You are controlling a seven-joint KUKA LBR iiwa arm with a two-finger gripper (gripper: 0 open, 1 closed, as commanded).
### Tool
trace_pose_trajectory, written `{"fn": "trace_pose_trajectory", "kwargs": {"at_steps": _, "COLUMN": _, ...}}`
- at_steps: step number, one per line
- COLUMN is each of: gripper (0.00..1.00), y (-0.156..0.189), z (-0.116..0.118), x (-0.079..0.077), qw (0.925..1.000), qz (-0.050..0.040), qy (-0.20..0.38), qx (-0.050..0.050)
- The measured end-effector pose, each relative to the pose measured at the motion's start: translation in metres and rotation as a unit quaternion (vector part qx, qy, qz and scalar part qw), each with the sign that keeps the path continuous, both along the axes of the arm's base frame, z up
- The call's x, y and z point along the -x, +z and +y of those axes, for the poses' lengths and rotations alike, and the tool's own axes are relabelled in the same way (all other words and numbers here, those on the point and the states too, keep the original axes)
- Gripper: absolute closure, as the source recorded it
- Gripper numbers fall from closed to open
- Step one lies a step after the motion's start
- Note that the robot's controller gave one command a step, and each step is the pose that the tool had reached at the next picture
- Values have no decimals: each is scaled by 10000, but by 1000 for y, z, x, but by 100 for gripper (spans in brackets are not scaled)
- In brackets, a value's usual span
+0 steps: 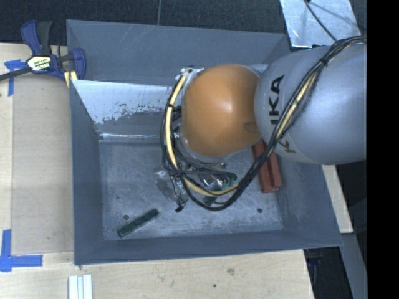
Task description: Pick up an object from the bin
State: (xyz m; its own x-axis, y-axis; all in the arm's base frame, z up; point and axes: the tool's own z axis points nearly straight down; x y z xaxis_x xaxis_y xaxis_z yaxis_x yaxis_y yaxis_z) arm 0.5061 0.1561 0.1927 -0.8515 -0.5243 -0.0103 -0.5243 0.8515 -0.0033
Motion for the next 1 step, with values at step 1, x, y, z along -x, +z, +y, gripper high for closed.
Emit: {"fn": "trace_pose_trajectory", "kwargs": {"at_steps": 1, "gripper": 0, "y": -5, "z": 0, "x": 1, "qw": 10000, "qz": 40, "qy": -12, "qx": 6}}
